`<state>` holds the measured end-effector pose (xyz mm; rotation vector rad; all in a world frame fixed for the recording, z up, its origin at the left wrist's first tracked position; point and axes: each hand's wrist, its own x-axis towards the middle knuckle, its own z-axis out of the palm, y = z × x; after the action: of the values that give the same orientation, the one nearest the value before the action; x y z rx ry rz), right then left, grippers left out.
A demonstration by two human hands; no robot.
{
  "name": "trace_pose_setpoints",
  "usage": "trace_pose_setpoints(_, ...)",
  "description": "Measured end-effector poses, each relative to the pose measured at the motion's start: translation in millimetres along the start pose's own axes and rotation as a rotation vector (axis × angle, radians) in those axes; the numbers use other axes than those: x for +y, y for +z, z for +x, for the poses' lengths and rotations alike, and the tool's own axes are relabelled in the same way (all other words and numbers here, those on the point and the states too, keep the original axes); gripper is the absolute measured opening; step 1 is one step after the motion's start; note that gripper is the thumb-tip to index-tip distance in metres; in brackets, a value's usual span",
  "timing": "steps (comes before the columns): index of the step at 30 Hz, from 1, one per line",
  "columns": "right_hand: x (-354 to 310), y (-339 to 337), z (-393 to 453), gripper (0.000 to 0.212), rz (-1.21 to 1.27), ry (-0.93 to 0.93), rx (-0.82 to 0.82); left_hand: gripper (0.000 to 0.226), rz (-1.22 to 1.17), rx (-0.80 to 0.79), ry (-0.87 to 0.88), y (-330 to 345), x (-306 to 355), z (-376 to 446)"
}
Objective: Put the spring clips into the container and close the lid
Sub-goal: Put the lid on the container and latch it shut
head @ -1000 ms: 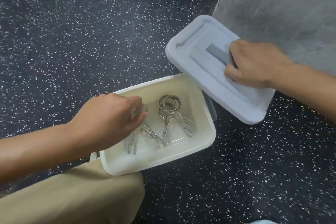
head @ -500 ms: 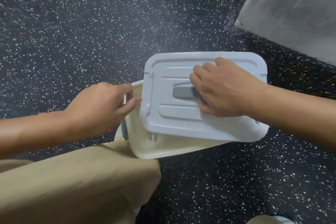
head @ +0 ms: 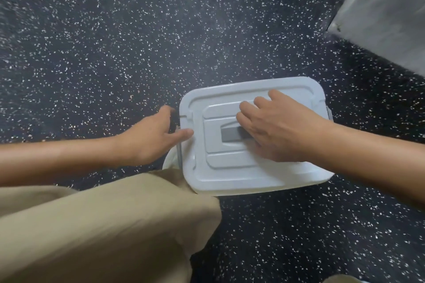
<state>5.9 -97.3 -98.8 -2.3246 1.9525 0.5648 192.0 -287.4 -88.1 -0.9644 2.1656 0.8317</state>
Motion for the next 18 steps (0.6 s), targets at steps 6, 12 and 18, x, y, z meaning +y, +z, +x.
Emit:
trace_pose_setpoints(6,-10,-2,5,0.018,0.058,-0.001,-0.003,0.033,-0.166,-0.036,-0.013,8,4,6)
trace_pose_setpoints(12,-6,6,-14,0.016,0.179,0.041,0.029,0.056,-0.197,-0.029,-0.048,9,1,4)
trace_pose_setpoints(18,-14,10,-18,0.016,0.238,0.077,0.066,0.049,-0.167,0.007,-0.077,12,5,6)
